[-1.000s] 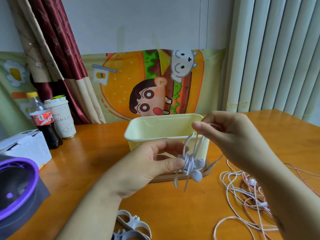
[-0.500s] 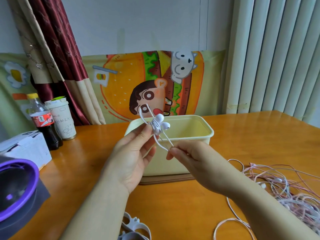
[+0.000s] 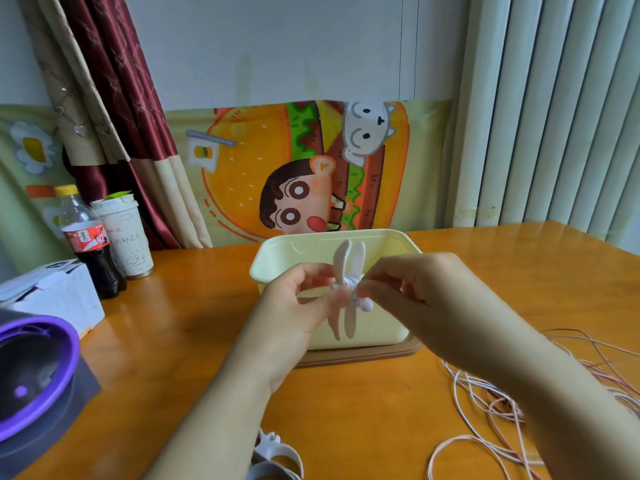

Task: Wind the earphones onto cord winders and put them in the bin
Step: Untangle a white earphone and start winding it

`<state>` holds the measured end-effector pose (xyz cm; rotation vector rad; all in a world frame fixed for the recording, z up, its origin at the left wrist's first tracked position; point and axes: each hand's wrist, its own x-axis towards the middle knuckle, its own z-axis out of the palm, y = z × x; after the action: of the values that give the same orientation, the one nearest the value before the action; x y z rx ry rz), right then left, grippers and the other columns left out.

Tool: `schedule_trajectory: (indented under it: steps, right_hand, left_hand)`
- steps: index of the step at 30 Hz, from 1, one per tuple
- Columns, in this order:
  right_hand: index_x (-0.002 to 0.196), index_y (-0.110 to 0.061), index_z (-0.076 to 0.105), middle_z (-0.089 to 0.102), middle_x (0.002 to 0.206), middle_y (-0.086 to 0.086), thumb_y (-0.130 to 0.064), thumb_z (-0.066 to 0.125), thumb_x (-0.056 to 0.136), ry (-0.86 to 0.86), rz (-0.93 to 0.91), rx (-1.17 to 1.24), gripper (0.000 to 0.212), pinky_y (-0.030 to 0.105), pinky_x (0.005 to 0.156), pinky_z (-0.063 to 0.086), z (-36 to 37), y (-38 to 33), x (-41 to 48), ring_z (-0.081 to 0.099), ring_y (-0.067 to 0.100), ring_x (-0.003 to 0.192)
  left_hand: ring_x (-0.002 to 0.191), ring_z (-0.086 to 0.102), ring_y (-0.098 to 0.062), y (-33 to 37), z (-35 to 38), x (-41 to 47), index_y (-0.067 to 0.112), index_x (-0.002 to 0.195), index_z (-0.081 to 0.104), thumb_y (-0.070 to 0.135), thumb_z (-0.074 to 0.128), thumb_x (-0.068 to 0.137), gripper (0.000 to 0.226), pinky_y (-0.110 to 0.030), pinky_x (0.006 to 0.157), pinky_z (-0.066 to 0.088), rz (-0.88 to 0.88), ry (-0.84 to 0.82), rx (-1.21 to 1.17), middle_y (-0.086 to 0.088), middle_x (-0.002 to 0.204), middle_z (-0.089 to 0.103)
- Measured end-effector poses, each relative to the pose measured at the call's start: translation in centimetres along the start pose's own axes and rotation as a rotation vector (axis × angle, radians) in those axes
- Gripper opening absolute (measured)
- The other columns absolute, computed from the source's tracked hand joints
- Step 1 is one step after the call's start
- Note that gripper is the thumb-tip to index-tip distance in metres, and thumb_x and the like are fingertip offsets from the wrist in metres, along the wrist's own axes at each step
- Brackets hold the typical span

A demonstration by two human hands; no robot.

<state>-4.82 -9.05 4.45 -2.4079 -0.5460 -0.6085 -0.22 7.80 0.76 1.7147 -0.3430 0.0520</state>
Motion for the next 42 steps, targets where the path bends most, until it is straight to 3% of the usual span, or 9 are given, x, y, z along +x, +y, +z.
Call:
schedule_trajectory:
  steps: [6,14,17,21,25,30,33,37,42]
  right_hand:
    - [0.074,-0.033,0.061,0.056,0.061,-0.025,-0.035,0.064,0.081,0.223,0.018,0.048,0.008,0.003,0.058,0.04,-1.7,1.5,0.3,0.056,-0.012,0.07]
    - [0.069,-0.022,0.071,0.064,0.064,0.011,-0.057,0.059,0.067,0.083,0.251,0.415,0.037,0.027,0.061,0.044,-0.6,3.0,0.6,0.054,0.011,0.058]
    - [0.076,-0.008,0.073,0.065,0.074,0.024,-0.043,0.064,0.068,-0.122,0.337,0.604,0.037,0.022,0.061,0.049,0.0,2.8,0.5,0.057,0.021,0.065]
    - [0.055,-0.015,0.067,0.064,0.051,-0.005,0.002,0.056,0.089,-0.178,0.385,0.806,0.039,0.014,0.051,0.05,1.3,2.8,0.4,0.06,0.003,0.049]
    - [0.057,-0.016,0.069,0.061,0.053,0.004,-0.005,0.064,0.064,-0.201,0.384,0.869,0.014,0.019,0.045,0.047,1.8,2.2,0.4,0.057,0.015,0.049]
    - [0.086,0.002,0.06,0.067,0.064,0.016,-0.017,0.055,0.094,0.183,0.367,0.75,0.021,0.031,0.055,0.056,2.2,1.8,0.9,0.066,0.019,0.054]
    - [0.08,-0.008,0.062,0.066,0.062,0.001,-0.017,0.056,0.094,0.461,0.237,0.525,0.018,0.01,0.05,0.044,2.6,1.3,0.8,0.063,0.002,0.054]
    - [0.077,-0.02,0.059,0.065,0.066,-0.011,-0.02,0.058,0.092,0.629,0.118,0.364,0.015,0.008,0.056,0.043,2.9,1.2,0.6,0.063,-0.001,0.066]
    - [0.081,-0.021,0.059,0.064,0.07,-0.012,-0.02,0.059,0.093,0.73,0.047,0.308,0.011,0.014,0.059,0.047,3.3,1.4,0.4,0.063,0.006,0.069]
  left_hand:
    - [0.1,0.067,-0.008,0.4,0.3,-0.2,0.032,0.101,0.067,0.044,0.072,0.063,0.04,-0.034,0.095,0.052,0.018,-0.214,0.024,0.016,0.099,0.072]
    - [0.095,0.069,-0.012,1.2,0.1,-0.9,0.031,0.093,0.074,0.023,0.075,0.07,0.024,-0.023,0.079,0.055,0.09,-0.45,-0.119,0.005,0.097,0.074]
    - [0.095,0.068,-0.013,1.4,0.0,-0.9,0.04,0.092,0.073,0.034,0.078,0.066,0.028,-0.024,0.081,0.054,0.123,-0.462,-0.131,0.004,0.097,0.074]
    - [0.101,0.064,-0.014,1.1,-0.1,-0.6,0.042,0.096,0.072,0.036,0.081,0.07,0.029,-0.031,0.09,0.052,0.179,-0.412,-0.093,0.007,0.1,0.072]
    - [0.104,0.059,-0.004,1.2,0.1,-0.6,0.042,0.096,0.071,0.027,0.069,0.076,0.025,-0.023,0.092,0.048,0.273,-0.353,0.031,0.018,0.101,0.061]
    - [0.089,0.055,0.001,1.5,0.5,-0.7,0.057,0.095,0.069,0.029,0.062,0.084,0.032,-0.015,0.085,0.046,0.287,-0.18,0.121,0.017,0.103,0.054]
    - [0.097,0.068,-0.01,1.8,0.6,-0.8,0.043,0.107,0.071,0.018,0.053,0.095,0.033,-0.025,0.077,0.055,0.134,-0.17,-0.151,0.007,0.109,0.069]
    - [0.097,0.071,-0.024,2.4,0.5,-1.0,0.024,0.125,0.063,0.058,0.05,0.08,0.058,-0.036,0.071,0.058,-0.14,-0.255,-0.486,-0.003,0.111,0.072]
    - [0.095,0.073,-0.027,2.4,1.2,-1.2,0.027,0.106,0.074,0.053,0.084,0.06,0.054,-0.032,0.07,0.059,-0.087,-0.3,-0.62,-0.007,0.108,0.074]
